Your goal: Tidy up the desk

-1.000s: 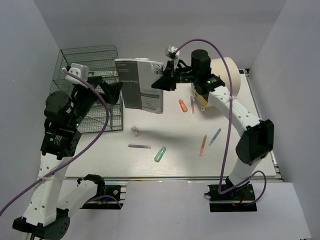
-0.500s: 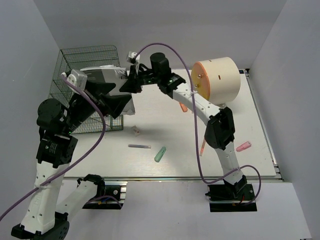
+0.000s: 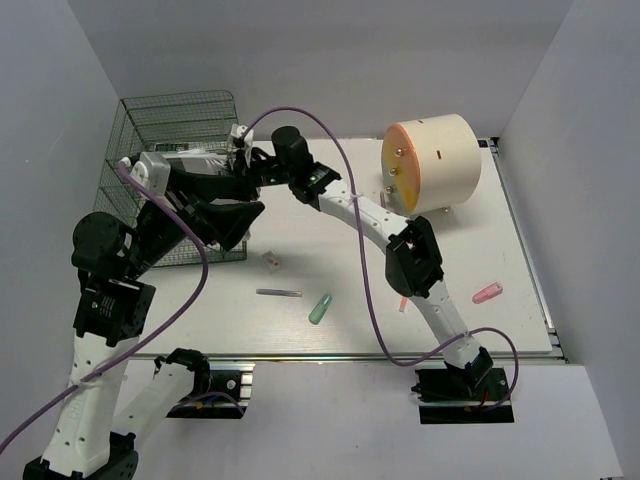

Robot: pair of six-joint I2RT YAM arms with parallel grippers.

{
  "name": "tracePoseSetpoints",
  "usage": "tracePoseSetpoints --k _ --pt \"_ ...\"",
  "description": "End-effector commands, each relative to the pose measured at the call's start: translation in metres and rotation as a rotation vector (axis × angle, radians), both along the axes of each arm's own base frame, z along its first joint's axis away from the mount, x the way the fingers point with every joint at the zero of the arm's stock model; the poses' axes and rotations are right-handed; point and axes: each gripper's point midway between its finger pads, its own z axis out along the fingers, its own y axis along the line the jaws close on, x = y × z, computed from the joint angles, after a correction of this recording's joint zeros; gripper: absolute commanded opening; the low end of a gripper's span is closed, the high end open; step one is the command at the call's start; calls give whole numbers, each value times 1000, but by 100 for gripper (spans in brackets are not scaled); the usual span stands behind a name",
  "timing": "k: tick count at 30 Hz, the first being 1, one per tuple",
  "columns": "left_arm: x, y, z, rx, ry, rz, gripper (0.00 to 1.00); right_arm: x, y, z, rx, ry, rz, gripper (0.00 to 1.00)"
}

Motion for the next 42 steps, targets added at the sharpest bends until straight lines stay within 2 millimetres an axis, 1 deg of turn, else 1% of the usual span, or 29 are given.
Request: tracePoseSetpoints --k 1,5,6,7,8,10,11,12,13,14,16,18,19,22,25,30,31,35,39,40,42 --pt "-5 -2 5 -18 -10 -21 98 -7 7 85 205 -194 5 0" --pt "-6 -1 4 -22 -8 -17 98 -5 15 74 205 -209 9 0" --pt "-6 -1 5 -24 -7 -16 98 -5 17 74 214 -217 7 0" --pt "-6 -1 6 -27 -10 -16 98 -9 20 75 223 -220 13 0" --pt "-7 0 7 -26 -13 -16 98 -8 20 74 228 -221 10 0" --pt "-8 0 10 -24 -19 -15 98 -14 27 77 259 -225 18 0" --pt "-10 1 11 -23 -22 -15 98 -13 30 76 266 -230 7 0" --pt "-10 1 11 -21 -24 -14 98 -17 33 79 294 -246 10 0" --pt "-12 1 12 -22 -27 -14 98 -15 34 79 306 -261 4 0" --pt "-12 1 11 -19 -26 -16 98 -16 37 79 318 -264 -4 0" --pt "-11 0 8 -13 -20 -18 98 -15 39 87 360 -295 -12 0" --pt "-12 0 6 -9 -21 -24 98 -20 44 82 381 -284 1 0" --pt "-11 0 1 -6 -14 -25 98 -20 44 88 418 -305 1 0" --pt "-10 0 -6 3 -10 -23 98 -22 52 76 441 -308 6 0" --pt "-10 -1 -13 12 -2 -29 98 -25 54 70 475 -316 23 0" --pt "-12 -2 -21 15 0 -38 98 -23 57 62 516 -334 19 0" --pt "-13 -2 -21 15 -1 -38 98 -21 59 56 515 -337 11 0" --pt "-15 -2 -24 18 4 -39 98 -15 61 46 509 -356 -6 0" --pt "-13 -1 -29 23 20 -31 98 -15 60 32 480 -342 6 1" --pt "-14 -1 -29 21 19 -31 98 -17 58 35 475 -348 23 29" --pt "-13 0 -31 20 28 -26 98 -20 58 30 448 -344 43 62"
